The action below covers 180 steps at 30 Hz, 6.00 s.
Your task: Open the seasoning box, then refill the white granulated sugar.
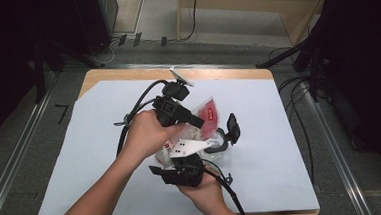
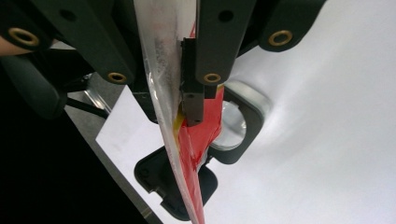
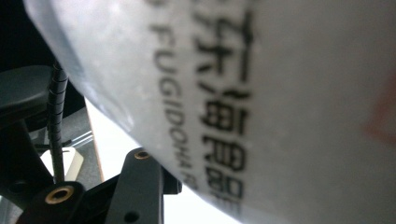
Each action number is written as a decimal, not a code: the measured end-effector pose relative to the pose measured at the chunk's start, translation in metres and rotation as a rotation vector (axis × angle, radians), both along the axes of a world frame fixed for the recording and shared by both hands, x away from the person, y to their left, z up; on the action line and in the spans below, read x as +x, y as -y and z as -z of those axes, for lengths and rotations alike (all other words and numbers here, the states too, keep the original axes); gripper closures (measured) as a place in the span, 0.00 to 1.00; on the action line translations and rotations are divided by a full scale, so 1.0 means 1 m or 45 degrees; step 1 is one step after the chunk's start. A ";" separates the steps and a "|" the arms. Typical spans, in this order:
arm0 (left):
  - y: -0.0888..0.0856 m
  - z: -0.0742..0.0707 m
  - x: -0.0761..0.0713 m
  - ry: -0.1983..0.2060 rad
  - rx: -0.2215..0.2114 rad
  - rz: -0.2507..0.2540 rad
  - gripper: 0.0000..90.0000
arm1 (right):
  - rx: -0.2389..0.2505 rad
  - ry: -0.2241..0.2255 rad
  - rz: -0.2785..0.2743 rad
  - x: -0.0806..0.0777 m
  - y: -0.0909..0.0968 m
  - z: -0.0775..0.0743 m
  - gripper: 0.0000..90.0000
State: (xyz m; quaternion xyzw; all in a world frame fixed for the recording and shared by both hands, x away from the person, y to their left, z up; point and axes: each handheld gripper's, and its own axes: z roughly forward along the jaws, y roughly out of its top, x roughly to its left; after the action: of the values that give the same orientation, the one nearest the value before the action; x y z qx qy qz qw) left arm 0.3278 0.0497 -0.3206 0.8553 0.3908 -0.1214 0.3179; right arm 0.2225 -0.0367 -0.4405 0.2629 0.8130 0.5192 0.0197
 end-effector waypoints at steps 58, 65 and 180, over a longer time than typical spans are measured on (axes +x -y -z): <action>0.005 -0.002 0.002 -0.012 0.020 0.005 0.87 | 0.051 -0.014 0.024 0.001 0.000 0.002 0.71; 0.008 -0.004 0.005 -0.018 0.035 0.012 0.87 | 0.080 -0.029 0.034 0.002 0.000 0.001 0.71; -0.009 -0.003 0.004 0.019 -0.051 0.011 0.83 | 0.060 -0.014 -0.032 0.009 -0.010 -0.003 0.71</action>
State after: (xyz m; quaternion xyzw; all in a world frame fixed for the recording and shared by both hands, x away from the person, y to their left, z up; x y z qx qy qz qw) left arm 0.3319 0.0587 -0.3173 0.8512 0.3823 -0.1242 0.3374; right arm 0.2310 -0.0272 -0.4376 0.2561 0.8039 0.5368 0.0026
